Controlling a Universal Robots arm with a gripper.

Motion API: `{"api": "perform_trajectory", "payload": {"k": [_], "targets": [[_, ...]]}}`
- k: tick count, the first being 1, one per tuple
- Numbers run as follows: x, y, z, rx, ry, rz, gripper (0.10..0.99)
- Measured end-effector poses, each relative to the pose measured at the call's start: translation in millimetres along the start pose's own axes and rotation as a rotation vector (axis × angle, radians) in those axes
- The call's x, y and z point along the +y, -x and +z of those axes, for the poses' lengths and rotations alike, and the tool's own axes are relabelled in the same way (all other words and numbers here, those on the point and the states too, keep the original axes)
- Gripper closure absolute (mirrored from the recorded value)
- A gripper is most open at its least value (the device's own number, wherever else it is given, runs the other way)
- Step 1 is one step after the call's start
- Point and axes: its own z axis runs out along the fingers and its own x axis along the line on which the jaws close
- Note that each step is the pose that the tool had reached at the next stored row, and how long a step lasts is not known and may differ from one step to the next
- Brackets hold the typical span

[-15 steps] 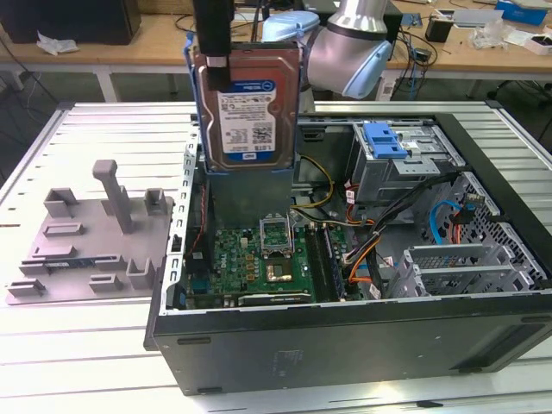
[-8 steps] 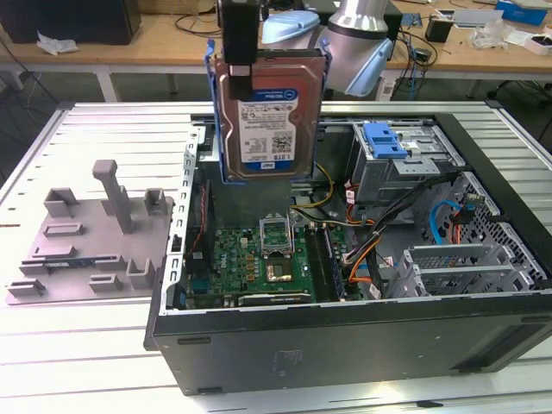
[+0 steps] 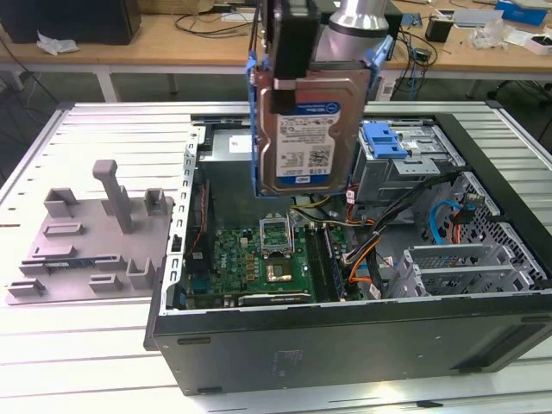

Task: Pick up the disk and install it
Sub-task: 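Pick up the disk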

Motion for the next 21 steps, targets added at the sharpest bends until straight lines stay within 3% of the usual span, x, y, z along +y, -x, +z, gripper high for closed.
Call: {"api": "perform_trajectory", "payload": {"k": [3,5,10,12,21], "targets": [[-12.7,-7.4,0.1,0.0000,0.000,0.000,0.718],[-25.9,-15.0,0.1,0.0000,0.000,0.000,0.718],[-45.8,-27.4,0.2,0.0001,0.000,0.000,0.718],[-49.0,-30.1,0.3,0.0000,0.000,0.000,0.718],[-49.0,-31.0,0.3,0.0000,0.000,0.000,0.718]]}}
